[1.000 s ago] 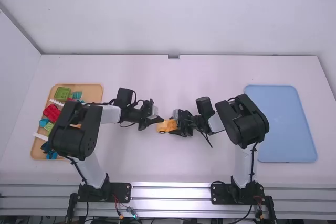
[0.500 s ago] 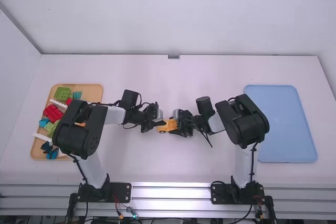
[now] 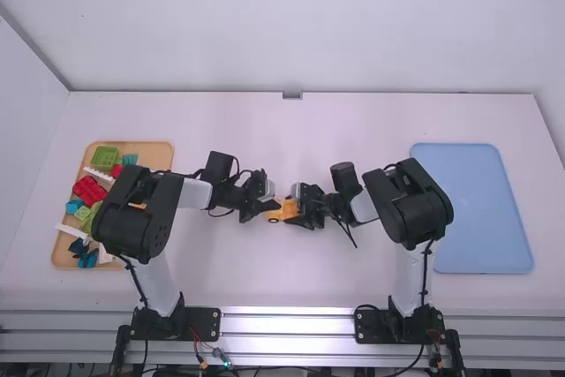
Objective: Assemble lego blocks to make yellow taxi
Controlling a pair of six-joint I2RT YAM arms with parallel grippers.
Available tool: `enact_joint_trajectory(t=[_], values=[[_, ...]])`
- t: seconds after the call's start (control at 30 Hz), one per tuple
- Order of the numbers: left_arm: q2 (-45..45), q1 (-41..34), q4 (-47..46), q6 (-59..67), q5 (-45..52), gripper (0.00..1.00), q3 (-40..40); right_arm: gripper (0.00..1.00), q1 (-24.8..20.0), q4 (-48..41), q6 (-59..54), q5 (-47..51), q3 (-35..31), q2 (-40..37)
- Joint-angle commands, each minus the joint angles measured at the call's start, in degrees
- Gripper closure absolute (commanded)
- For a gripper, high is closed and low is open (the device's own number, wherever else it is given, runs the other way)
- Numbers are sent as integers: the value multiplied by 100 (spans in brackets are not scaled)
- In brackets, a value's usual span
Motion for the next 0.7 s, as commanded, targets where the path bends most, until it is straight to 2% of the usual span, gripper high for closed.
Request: enact_joint_trajectory(t=[0.0, 0.33, 0.5, 0.67], values=[[490, -11, -175, -35, -2146, 98, -313, 51, 17, -44, 9, -127, -39, 83], [501, 59, 625, -188, -2135, 98, -767, 51, 17, -42, -7, -149, -39, 83], [501, 59, 321, -487, -2865, 98, -664, 51, 17, -39, -7, -149, -39, 83], [501, 83, 127, -463, -2761, 98, -542, 51, 22, -28, 11, -149, -39, 83]])
